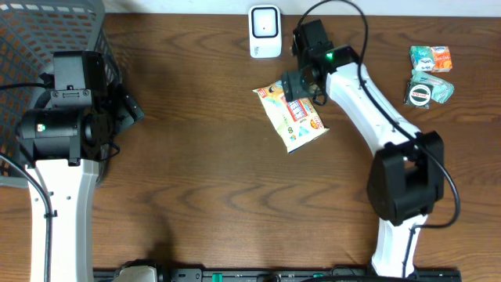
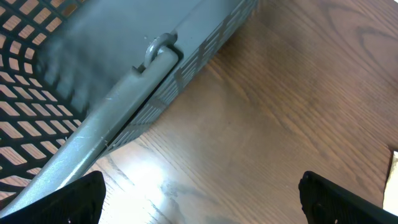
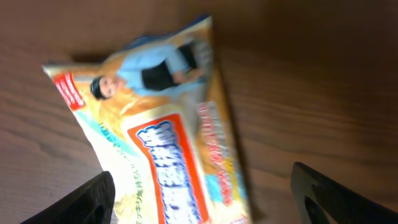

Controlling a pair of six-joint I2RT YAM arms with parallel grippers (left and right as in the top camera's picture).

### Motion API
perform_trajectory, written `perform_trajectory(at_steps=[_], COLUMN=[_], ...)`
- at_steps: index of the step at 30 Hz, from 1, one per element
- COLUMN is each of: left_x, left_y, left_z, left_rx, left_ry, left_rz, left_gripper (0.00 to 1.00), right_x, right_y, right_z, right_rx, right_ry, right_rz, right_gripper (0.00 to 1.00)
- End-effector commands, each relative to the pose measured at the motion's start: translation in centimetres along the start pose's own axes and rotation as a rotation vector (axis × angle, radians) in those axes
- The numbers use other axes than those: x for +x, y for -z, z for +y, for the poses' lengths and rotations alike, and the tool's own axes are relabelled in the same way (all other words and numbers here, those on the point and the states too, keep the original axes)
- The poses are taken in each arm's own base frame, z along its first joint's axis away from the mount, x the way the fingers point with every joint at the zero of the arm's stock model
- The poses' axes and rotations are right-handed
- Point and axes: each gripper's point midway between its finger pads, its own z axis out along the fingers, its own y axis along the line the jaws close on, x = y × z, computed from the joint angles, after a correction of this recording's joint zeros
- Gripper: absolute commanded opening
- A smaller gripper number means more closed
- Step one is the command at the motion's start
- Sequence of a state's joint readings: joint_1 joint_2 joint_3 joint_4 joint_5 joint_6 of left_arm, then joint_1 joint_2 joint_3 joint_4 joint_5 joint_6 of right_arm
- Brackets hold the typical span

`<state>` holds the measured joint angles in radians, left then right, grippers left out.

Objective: Scan the item barcode

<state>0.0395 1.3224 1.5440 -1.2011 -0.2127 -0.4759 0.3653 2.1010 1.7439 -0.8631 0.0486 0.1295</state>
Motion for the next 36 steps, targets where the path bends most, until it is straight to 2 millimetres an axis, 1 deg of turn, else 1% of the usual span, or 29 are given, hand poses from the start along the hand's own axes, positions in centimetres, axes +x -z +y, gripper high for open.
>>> perform_trajectory(at_steps=[1,3,4,5,6,7,8,9,10,11,12,13,14,16,18,21,22,23,25,27,28,29,31,33,35,36], left_x=[-0.1,-0.1,-0.1,-0.1,-0.1,-0.1,-0.1,-0.1,-0.1,-0.1,-0.1,-0.1,-0.1,-0.1,-0.1,-0.1,-0.1,-0.1,-0.1,-0.1,-0.1,-0.1,-0.1,-0.1,-0.1,-0.1], left_y=[-0.2,-0.2,-0.2,-0.2,-0.2,-0.2,-0.2,-0.2,-0.2,-0.2,-0.2,-0.2,-0.2,-0.2,-0.2,-0.2,-0.2,-0.2,-0.2,-0.2,-0.2,-0.2,-0.2,-0.2,-0.2,-0.2], left_z=[0.4,0.4,0.4,0.4,0.4,0.4,0.4,0.4,0.4,0.4,0.4,0.4,0.4,0.4,0.4,0.4,0.4,0.4,0.4,0.4,0.4,0.4,0.4,0.4,0.4,0.4], left_rx=[-0.020,-0.020,-0.020,-0.020,-0.020,-0.020,-0.020,-0.020,-0.020,-0.020,-0.020,-0.020,-0.020,-0.020,-0.020,-0.020,-0.020,-0.020,-0.020,-0.020,-0.020,-0.020,-0.020,-0.020,-0.020,-0.020], left_ry=[0.020,0.020,0.020,0.020,0.020,0.020,0.020,0.020,0.020,0.020,0.020,0.020,0.020,0.020,0.020,0.020,0.020,0.020,0.020,0.020,0.020,0.020,0.020,0.020,0.020,0.020], left_rz=[0.001,0.001,0.001,0.001,0.001,0.001,0.001,0.001,0.001,0.001,0.001,0.001,0.001,0.001,0.001,0.001,0.001,0.001,0.001,0.001,0.001,0.001,0.001,0.001,0.001,0.001], left_gripper=[0.98,0.98,0.98,0.98,0.98,0.98,0.98,0.98,0.97,0.98,0.98,0.98,0.97,0.98,0.98,0.98,0.98,0.98,0.98,0.98,0.98,0.98,0.98,0.98,0.98,0.98], right_x=[3.7,4.9,5.4,5.9,6.3,6.3,6.2,5.7,5.3,4.5,3.1,2.6,1.0,-1.9,-4.8,-9.3,-11.1,-12.1,-13.9,-16.8,-17.7,-18.2,-19.9,-20.9,-21.8,-22.1], right_y=[-4.4,-6.0,-6.7,-7.3,-7.8,-7.7,-7.6,-7.0,-6.6,-5.6,-4.1,-3.5,-1.9,0.7,2.9,6.5,7.7,8.3,8.7,8.8,8.6,8.4,7.7,7.1,6.2,5.1], right_z=[2.0,2.3,2.4,2.6,2.9,3.0,2.9,2.6,2.4,2.1,2.0,2.0,2.1,2.4,2.5,3.0,3.2,3.4,3.6,3.8,3.9,4.1,4.6,4.8,5.0,5.0], right_rx=[-0.076,-0.070,-0.065,-0.064,-0.064,-0.062,-0.054,-0.036,-0.024,-0.003,0.003,0.003,-0.005,-0.020,-0.037,-0.070,-0.083,-0.091,-0.095,-0.111,-0.118,-0.127,-0.147,-0.156,-0.166,-0.175], right_ry=[0.072,0.082,0.087,0.093,0.099,0.091,0.078,0.060,0.052,0.038,0.034,0.032,0.029,0.022,0.012,-0.003,-0.008,-0.009,-0.016,-0.028,-0.032,-0.032,-0.035,-0.038,-0.043,-0.054], right_rz=[0.135,0.177,0.197,0.213,0.227,0.228,0.224,0.209,0.196,0.169,0.124,0.105,0.050,-0.062,-0.185,-0.393,-0.476,-0.526,-0.605,-0.734,-0.777,-0.803,-0.893,-0.951,-1.017,-1.046], right_gripper=[0.85,0.85,0.80,0.72,0.49,0.33,0.24,0.16,0.13,0.11,0.07,0.04,0.01,0.01,0.01,0.01,0.01,0.01,0.01,0.01,0.01,0.01,0.01,0.01,0.01,0.01])
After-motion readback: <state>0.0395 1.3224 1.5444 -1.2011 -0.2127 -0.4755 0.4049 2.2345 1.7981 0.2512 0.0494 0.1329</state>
